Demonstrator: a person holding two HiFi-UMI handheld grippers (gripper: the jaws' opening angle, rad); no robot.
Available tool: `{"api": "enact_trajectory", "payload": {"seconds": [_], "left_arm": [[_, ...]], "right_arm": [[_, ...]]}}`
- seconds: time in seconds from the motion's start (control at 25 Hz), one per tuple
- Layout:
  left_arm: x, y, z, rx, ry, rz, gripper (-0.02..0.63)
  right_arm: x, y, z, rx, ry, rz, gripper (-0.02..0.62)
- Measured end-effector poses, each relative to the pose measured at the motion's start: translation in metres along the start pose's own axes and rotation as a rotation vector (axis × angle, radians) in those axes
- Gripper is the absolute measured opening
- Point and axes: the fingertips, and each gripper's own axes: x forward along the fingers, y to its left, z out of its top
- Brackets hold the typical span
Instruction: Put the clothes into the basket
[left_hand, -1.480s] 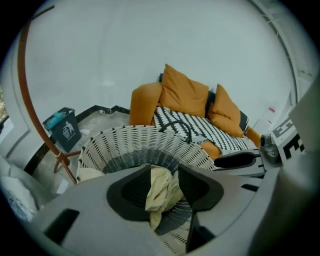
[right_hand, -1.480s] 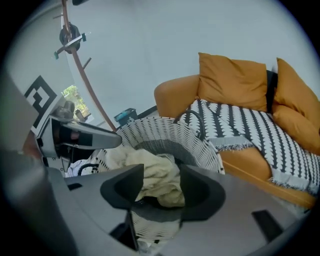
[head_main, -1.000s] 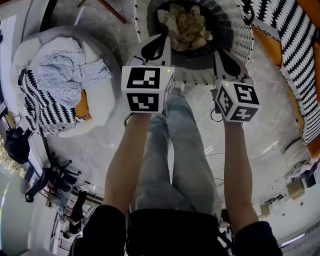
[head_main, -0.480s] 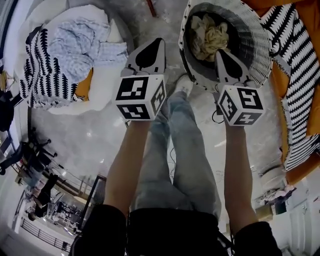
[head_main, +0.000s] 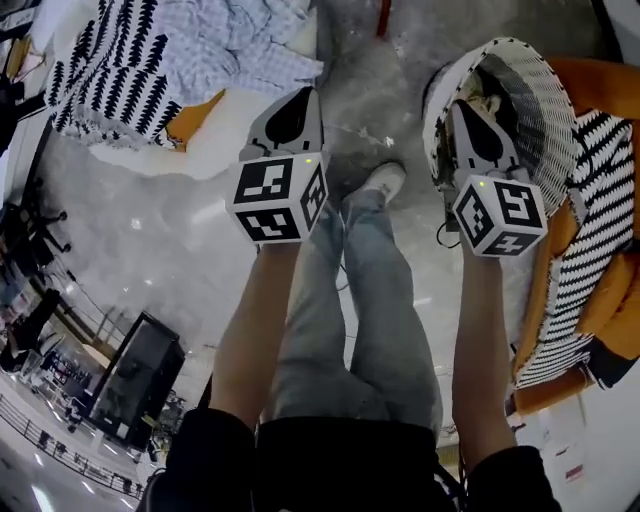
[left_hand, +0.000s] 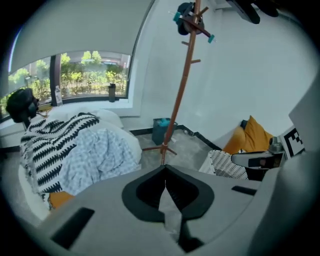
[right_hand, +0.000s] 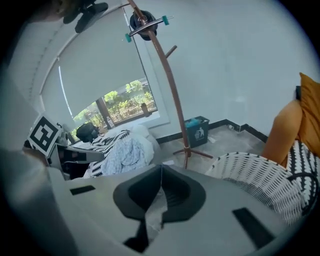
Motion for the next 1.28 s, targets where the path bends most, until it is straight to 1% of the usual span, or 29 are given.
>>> {"api": "enact_trajectory", "payload": {"seconds": [0.16, 0.32, 0.4, 0.56, 0.72, 0.84, 1.0, 1.16, 1.2, 1.24, 1.28], "left_arm": [[-0.019, 0.06, -0.008, -0.061, 0.0, 0.114, 0.009], [-0.029, 0.107, -0.017, -0.098, 0.013, 0.181, 0.009], [-0.031, 0.125, -0.017, -0.112, 0.012, 0.199, 0.009], [-0.026, 0.153, -0.02, -0.139, 0.022, 0.218, 0.011], [-0.007, 0.167, -0.022, -0.117, 0.062, 0.208, 0.018], [0.005, 0.179, -0.021, -0.118, 0.087, 0.182, 0.066], [0.021, 0.206, -0.022, -0.126, 0.107, 0.181, 0.116], [0.035, 0.236, -0.019, -0.141, 0.126, 0.181, 0.159], [0.037, 0.242, -0.019, -0.151, 0.131, 0.176, 0.168], [0.039, 0.249, -0.021, -0.162, 0.138, 0.17, 0.177], [0.041, 0.257, -0.024, -0.171, 0.146, 0.167, 0.185]], "right_arm": [[0.033, 0.049, 0.009, -0.044, 0.026, 0.078, 0.014], [0.061, 0.088, 0.007, -0.055, 0.055, 0.127, 0.014], [0.071, 0.104, 0.008, -0.056, 0.073, 0.148, 0.014], [0.095, 0.125, 0.006, -0.059, 0.106, 0.19, 0.015], [0.119, 0.133, -0.001, -0.034, 0.133, 0.192, 0.015], [0.136, 0.145, -0.005, -0.041, 0.151, 0.195, 0.015], [0.17, 0.165, -0.011, -0.06, 0.188, 0.233, 0.017], [0.205, 0.18, -0.012, -0.124, 0.224, 0.245, 0.02], [0.213, 0.183, -0.013, -0.136, 0.237, 0.247, 0.032], [0.221, 0.186, -0.016, -0.143, 0.252, 0.249, 0.081], [0.228, 0.189, -0.019, -0.147, 0.267, 0.253, 0.155]]}}
